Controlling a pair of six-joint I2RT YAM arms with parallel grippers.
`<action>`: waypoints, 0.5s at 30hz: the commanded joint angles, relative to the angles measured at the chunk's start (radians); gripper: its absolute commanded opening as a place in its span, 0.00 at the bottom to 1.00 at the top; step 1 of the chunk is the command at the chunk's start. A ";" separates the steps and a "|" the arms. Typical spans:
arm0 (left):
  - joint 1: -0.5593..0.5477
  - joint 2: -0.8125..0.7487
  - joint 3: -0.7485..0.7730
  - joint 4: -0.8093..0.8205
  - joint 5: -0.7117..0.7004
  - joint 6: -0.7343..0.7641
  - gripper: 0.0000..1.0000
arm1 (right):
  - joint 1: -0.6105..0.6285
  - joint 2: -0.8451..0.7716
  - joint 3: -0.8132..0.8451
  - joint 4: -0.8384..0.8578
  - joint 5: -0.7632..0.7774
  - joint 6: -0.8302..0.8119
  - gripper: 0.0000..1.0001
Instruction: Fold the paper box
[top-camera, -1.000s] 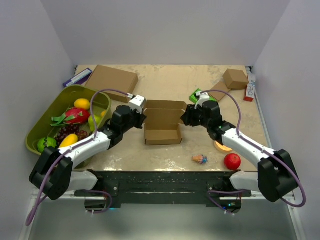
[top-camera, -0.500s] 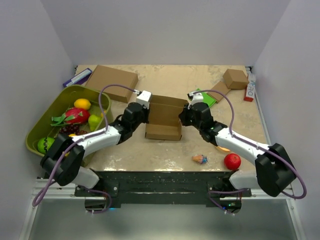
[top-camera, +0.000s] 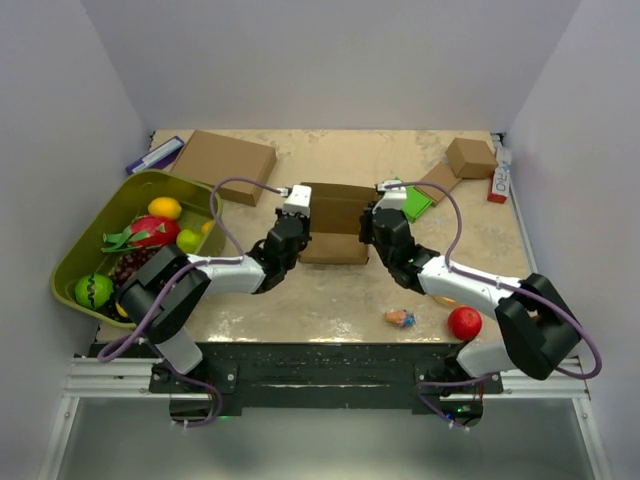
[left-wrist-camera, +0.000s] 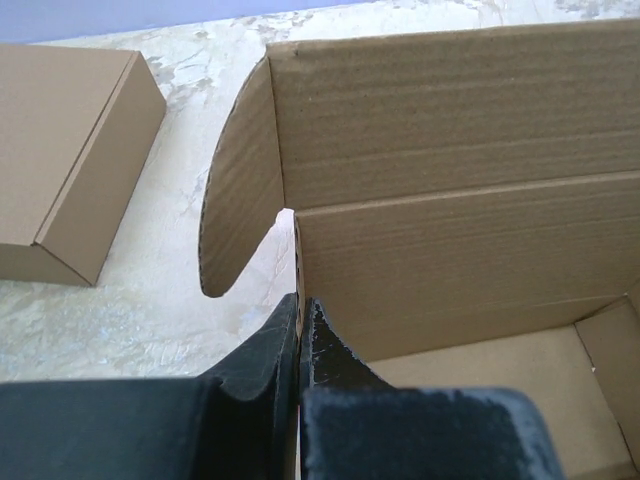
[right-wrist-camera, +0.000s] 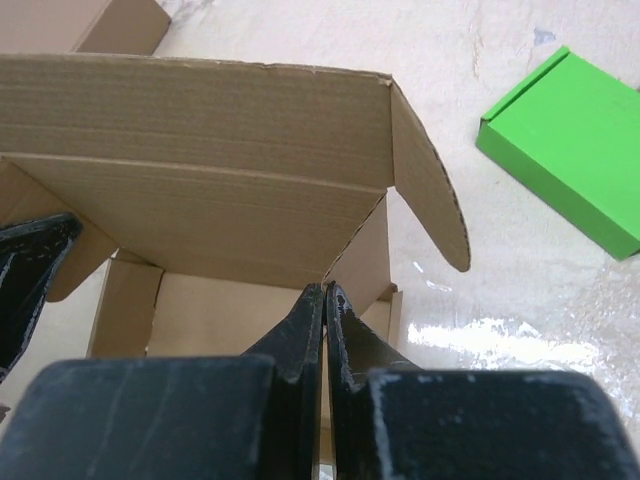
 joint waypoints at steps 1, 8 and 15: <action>-0.063 0.032 -0.035 0.222 -0.039 -0.004 0.00 | 0.052 -0.018 -0.039 0.122 0.011 0.022 0.00; -0.121 0.087 -0.073 0.288 -0.158 0.005 0.00 | 0.069 -0.036 -0.100 0.104 0.057 0.058 0.00; -0.149 0.107 -0.093 0.259 -0.175 -0.045 0.00 | 0.091 -0.065 -0.140 0.070 0.099 0.085 0.00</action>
